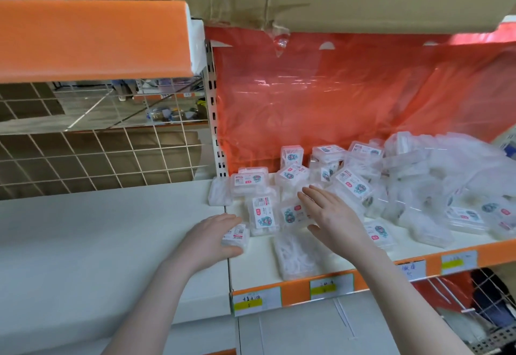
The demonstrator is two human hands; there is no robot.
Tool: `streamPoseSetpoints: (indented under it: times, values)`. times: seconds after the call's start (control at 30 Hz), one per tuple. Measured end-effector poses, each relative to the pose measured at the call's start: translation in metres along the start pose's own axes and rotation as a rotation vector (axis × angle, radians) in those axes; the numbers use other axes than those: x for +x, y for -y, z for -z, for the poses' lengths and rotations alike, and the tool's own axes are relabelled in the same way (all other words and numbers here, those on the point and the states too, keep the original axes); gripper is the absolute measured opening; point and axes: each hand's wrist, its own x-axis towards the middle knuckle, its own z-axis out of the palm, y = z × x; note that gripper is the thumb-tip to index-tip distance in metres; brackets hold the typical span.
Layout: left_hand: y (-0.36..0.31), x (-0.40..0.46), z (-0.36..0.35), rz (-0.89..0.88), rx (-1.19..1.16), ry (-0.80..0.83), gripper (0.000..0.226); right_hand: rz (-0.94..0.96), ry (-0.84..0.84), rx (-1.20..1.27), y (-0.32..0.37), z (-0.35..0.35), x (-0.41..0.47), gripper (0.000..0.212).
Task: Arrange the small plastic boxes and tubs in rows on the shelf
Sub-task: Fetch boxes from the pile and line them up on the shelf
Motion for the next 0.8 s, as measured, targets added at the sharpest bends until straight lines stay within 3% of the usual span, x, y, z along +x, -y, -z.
streamPoseSetpoints:
  times: [0.37,0.53,0.8]
  values:
    - [0.006,0.007,-0.003,0.05,0.111,-0.029,0.068,0.034,0.06,-0.058,0.011,-0.006,0.013,0.081]
    - [0.005,0.01,0.0,0.047,0.118,-0.01,0.064,0.037,0.084,-0.055,0.011,-0.004,0.02,0.071]
    - [0.007,-0.003,0.007,0.075,0.059,-0.068,0.066,-0.168,0.168,0.009,0.013,0.006,0.015,0.061]
